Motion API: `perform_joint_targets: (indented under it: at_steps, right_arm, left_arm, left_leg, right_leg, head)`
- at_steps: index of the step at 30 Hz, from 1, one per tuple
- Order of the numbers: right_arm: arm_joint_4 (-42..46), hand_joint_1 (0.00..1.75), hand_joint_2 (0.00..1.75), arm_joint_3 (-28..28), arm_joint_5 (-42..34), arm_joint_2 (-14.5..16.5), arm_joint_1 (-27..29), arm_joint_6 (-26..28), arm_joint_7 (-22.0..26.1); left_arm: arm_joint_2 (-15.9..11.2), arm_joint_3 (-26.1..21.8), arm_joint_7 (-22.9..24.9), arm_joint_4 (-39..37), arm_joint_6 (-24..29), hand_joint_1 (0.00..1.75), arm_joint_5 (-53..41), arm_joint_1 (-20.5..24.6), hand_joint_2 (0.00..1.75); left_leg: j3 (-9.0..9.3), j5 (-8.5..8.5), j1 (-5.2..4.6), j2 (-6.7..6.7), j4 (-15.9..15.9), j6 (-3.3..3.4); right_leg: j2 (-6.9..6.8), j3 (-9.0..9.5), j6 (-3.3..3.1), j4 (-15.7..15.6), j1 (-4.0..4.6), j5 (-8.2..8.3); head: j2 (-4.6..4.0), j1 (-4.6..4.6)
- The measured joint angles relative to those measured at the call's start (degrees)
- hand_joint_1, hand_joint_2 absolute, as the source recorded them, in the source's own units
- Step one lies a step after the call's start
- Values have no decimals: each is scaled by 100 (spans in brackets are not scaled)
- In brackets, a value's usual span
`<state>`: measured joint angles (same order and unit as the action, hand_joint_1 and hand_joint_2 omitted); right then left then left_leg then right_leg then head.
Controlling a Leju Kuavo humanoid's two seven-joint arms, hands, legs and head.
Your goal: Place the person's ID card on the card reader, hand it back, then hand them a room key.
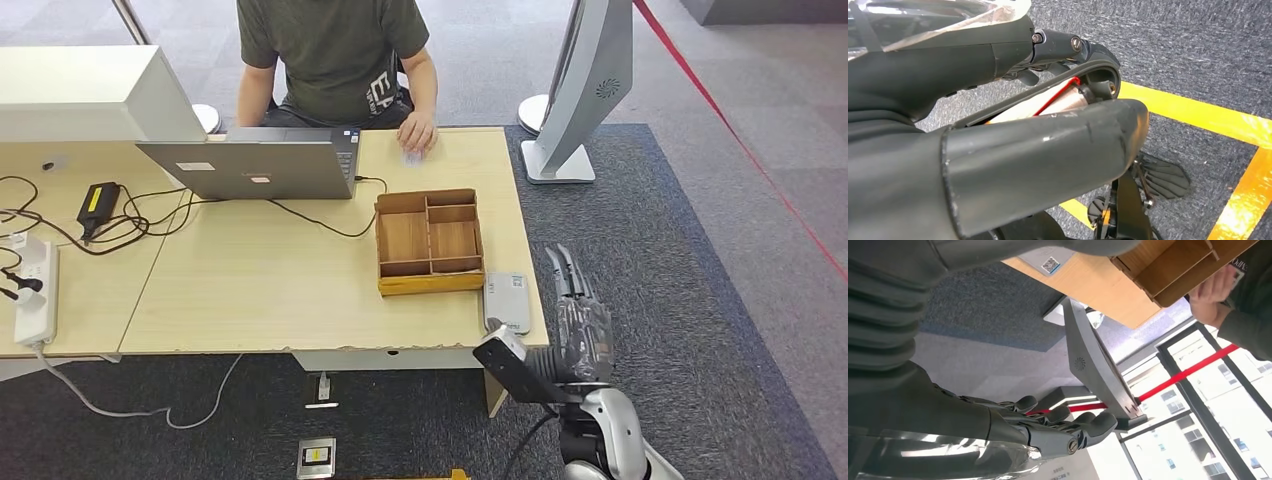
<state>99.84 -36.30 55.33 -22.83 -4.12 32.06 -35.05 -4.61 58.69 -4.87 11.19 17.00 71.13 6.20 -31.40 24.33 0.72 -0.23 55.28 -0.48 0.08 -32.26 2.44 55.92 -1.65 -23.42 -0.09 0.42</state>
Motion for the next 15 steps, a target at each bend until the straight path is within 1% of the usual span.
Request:
perform_joint_targets:
  at_steps: [2, 4, 9, 12, 15]
  right_arm:
    - [-75, 0, 175, -50, 242, 83, -44, -91, -60]
    - [-177, 0, 175, -80, 651, 175, -96, -234, -156]
    - [-500, 0, 175, -140, 1674, 467, -244, -802, -262]
    - [-657, 0, 175, -156, 1920, 647, -309, -1029, -221]
    - [-817, 0, 175, -149, 2134, 846, -383, -1297, -50]
  left_arm:
    - [5, 0, 0, 1, -1, 0, -1, 2, 0]
    - [14, 0, -1, 1, -2, 0, -1, 3, 0]
    - [43, 0, -6, 1, -2, 0, -1, 5, 0]
    - [54, 0, -16, 1, -1, 0, -1, 5, 0]
    - [58, 0, -16, 1, 0, 0, -1, 5, 0]
  left_leg:
    - [0, 0, 0, 0, 0, 0]
    - [0, 0, 0, 0, 0, 0]
    - [0, -1, 0, 0, 0, -1]
    - [0, -1, 0, 0, 0, -1]
    - [0, -1, 0, 0, 0, -1]
  right_leg:
    - [0, 0, 0, 0, 0, 0]
    - [-1, 0, 0, 0, 0, 0]
    - [-1, 0, 0, 0, 0, 0]
    - [-1, 0, 0, 1, 0, 0]
    - [-1, 0, 0, 2, 0, 0]
  head:
    - [0, 1]
    - [0, 1]
    - [0, 0]
    - [0, 0]
    - [1, 1]
